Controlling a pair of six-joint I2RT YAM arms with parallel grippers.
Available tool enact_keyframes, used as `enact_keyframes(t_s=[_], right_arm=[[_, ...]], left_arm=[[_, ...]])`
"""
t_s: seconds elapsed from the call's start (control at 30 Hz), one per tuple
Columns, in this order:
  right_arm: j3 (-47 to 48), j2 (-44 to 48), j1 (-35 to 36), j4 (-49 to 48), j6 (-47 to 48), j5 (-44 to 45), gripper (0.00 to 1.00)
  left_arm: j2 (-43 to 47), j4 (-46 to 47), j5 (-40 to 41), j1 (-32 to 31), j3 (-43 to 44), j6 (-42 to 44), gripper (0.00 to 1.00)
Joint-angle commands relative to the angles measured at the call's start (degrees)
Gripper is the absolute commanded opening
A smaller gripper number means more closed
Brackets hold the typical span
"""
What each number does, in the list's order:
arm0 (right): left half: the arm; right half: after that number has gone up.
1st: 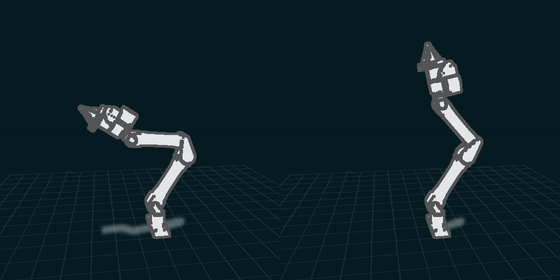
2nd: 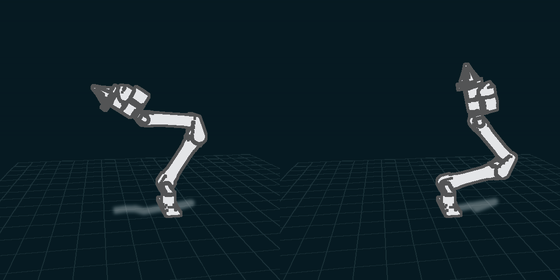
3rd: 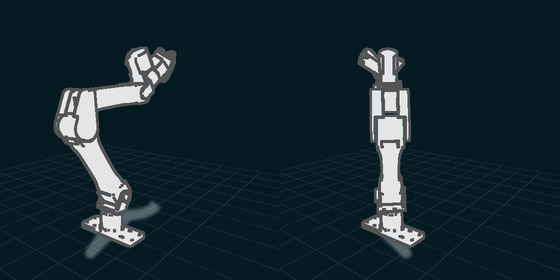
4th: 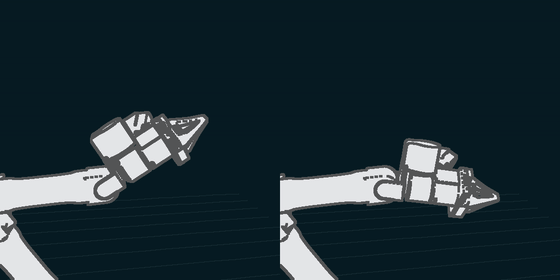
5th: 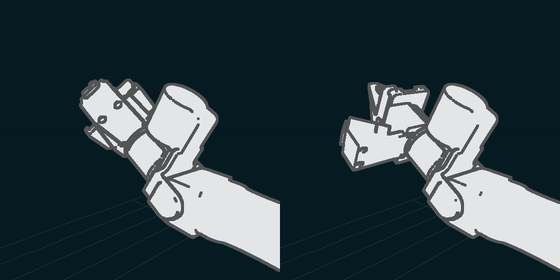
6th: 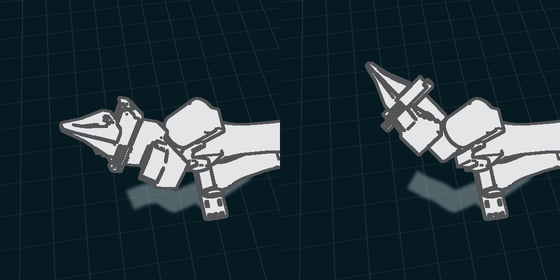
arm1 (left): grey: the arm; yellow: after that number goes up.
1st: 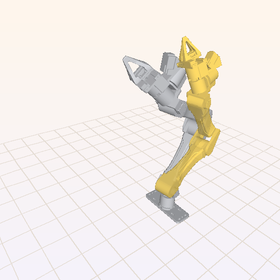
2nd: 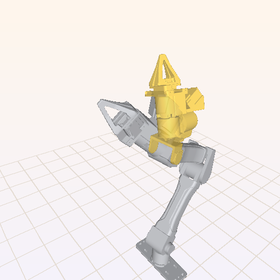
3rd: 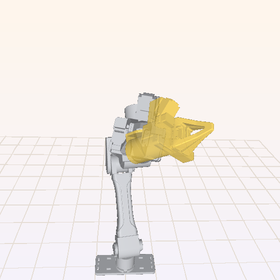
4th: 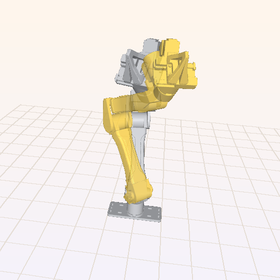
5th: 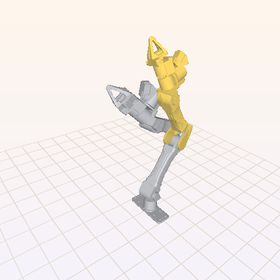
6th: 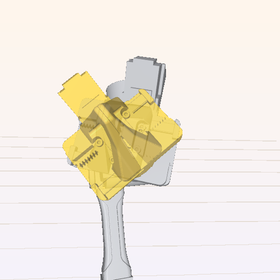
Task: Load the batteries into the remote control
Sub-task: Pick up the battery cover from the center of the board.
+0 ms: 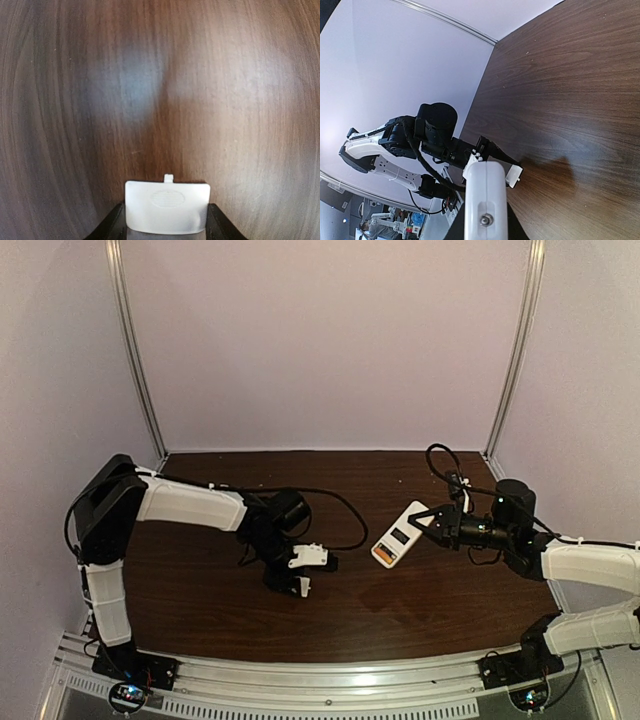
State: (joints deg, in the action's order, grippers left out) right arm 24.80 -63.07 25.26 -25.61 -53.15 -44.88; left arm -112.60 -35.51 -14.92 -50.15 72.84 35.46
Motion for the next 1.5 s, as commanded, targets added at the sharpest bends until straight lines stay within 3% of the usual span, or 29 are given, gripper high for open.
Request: enact_keyframes(t_s=[0.0,0.13,0.23,0.37,0.53,0.67,0.93,1.13,1.33,1.47], right_arm=[[-0.63,-0.08,-0.37,-2.56,-0.47,-0.13,0.00],[-0.73,-0.04,-0.35,-2.45,-0.62,0.31,0.00],[-0.71,-0.18,-0.38,-2.54,-0.60,0.28,0.00],[-0.55,-0.21,-0.36,-2.34,-0.53,0.15,0.00],[-0.67,-0.14,-0.46,-2.28,-0.54,0.23,0.00],[-0.80,-0.25,-0.47,-2.41,-0.40,0.32,0.00],[-1.14,-0.88,-0.47,-3.61,-0.56,0.50,0.00],[-3.73,-0.62,-0.26,-8.52,-4.51,4.40,0.00],[-5.61,-0.65,2.09,-12.16,-8.40,12.33,0.00],[-5.75,-0.82,5.22,-10.97,-8.55,18.64,0.00]], left_arm=[[0.55,2.01,4.11,-1.73,-1.60,-13.03,0.44],[0.04,4.40,7.34,-2.30,-2.53,-21.69,0.45],[0.33,5.86,7.22,-2.85,-4.15,-25.26,0.53],[1.56,8.31,5.93,-4.26,-8.19,-22.01,0.72],[2.25,10.27,4.43,-4.52,-10.93,-17.37,0.82],[2.22,12.30,4.69,-4.45,-11.83,-15.79,0.76],[2.30,10.16,4.69,-4.09,-10.13,-15.92,0.52],[7.77,9.47,7.95,-4.65,-8.12,-24.37,0.38],[17.22,7.55,11.46,-7.29,-5.74,-34.40,0.37],[18.79,1.79,15.41,-9.43,0.68,-40.59,0.32]])
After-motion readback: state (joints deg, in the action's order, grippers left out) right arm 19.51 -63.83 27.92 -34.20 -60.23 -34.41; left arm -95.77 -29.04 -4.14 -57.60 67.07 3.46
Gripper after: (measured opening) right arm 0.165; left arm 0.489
